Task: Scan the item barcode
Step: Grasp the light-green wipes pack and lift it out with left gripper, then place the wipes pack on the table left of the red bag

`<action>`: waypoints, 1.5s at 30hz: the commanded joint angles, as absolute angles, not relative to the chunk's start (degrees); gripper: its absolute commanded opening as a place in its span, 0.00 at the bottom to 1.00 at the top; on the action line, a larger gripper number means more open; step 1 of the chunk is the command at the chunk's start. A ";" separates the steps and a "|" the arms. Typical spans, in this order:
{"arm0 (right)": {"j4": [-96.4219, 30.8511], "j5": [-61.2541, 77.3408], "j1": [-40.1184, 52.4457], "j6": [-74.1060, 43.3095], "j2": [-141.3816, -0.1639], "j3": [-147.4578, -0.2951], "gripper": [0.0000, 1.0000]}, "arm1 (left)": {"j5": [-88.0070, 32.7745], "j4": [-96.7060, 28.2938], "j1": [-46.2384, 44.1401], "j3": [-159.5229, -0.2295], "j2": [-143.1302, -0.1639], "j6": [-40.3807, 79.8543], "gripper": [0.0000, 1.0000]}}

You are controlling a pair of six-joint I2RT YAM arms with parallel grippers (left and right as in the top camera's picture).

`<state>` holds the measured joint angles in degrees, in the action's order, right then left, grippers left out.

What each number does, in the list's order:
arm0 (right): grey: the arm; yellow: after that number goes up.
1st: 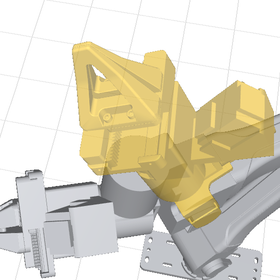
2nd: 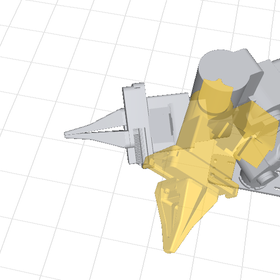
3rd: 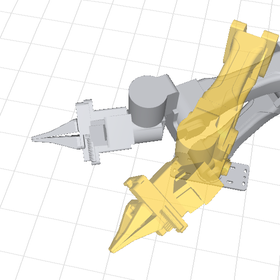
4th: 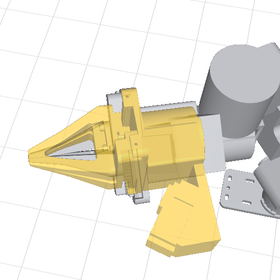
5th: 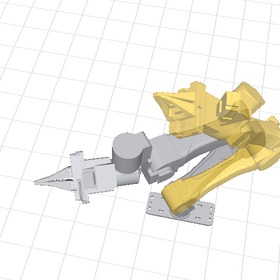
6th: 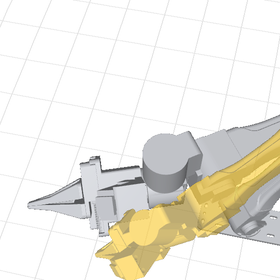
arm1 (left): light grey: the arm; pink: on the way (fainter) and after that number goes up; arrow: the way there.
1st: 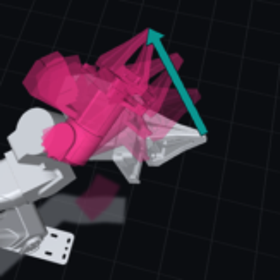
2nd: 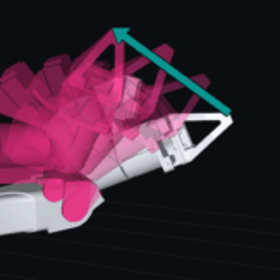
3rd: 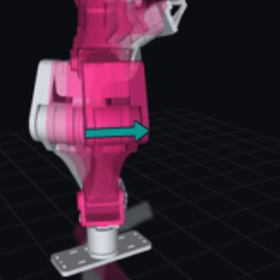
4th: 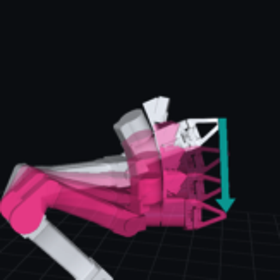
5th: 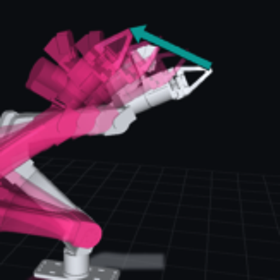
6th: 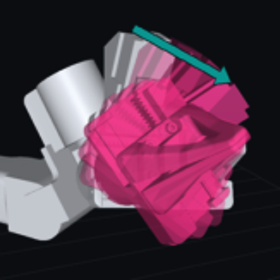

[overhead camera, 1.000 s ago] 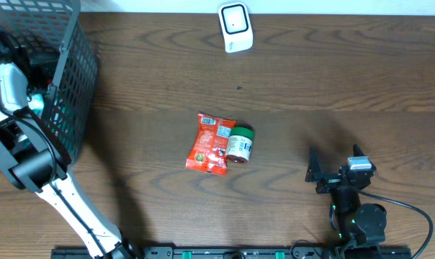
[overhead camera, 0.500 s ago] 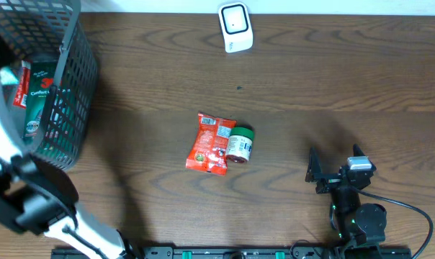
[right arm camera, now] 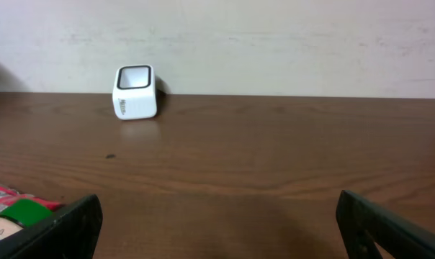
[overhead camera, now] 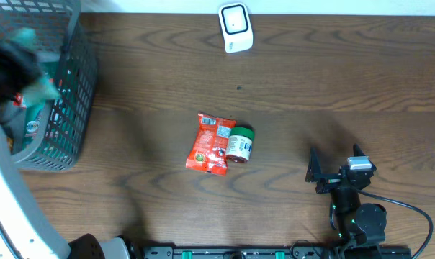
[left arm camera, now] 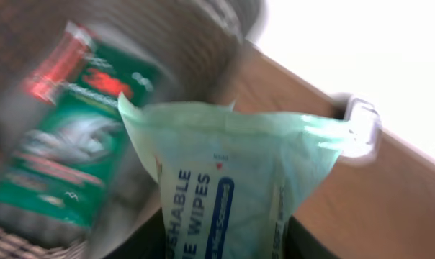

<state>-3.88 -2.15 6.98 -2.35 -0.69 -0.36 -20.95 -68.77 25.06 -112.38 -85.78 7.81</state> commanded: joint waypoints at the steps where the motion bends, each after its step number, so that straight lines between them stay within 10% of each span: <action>1: -4.10 -2.28 6.74 -1.87 -0.38 -0.32 0.99 | -28.23 -71.88 18.17 -109.06 -86.89 3.68 0.38; 26: -4.12 -2.28 6.74 -1.87 -0.38 -0.32 0.99 | -0.10 -29.41 -15.81 -57.89 -91.24 10.22 0.38; 34: -4.10 -2.28 6.74 -1.87 -0.38 -0.32 0.99 | 4.78 -27.31 -15.81 -58.15 -92.60 10.15 0.75; 38: -4.12 -2.28 6.74 -1.87 -0.38 -0.32 0.99 | 4.21 -29.67 -15.84 -61.23 -90.50 10.07 0.78; 42: -4.12 -2.28 6.74 -1.87 -0.38 -0.32 0.99 | -0.91 -29.69 -15.84 -61.84 -88.20 10.48 0.28; 45: -4.12 -2.28 6.74 -1.87 -0.38 -0.32 0.99 | -2.61 -29.91 -15.86 -61.28 -88.71 11.79 0.19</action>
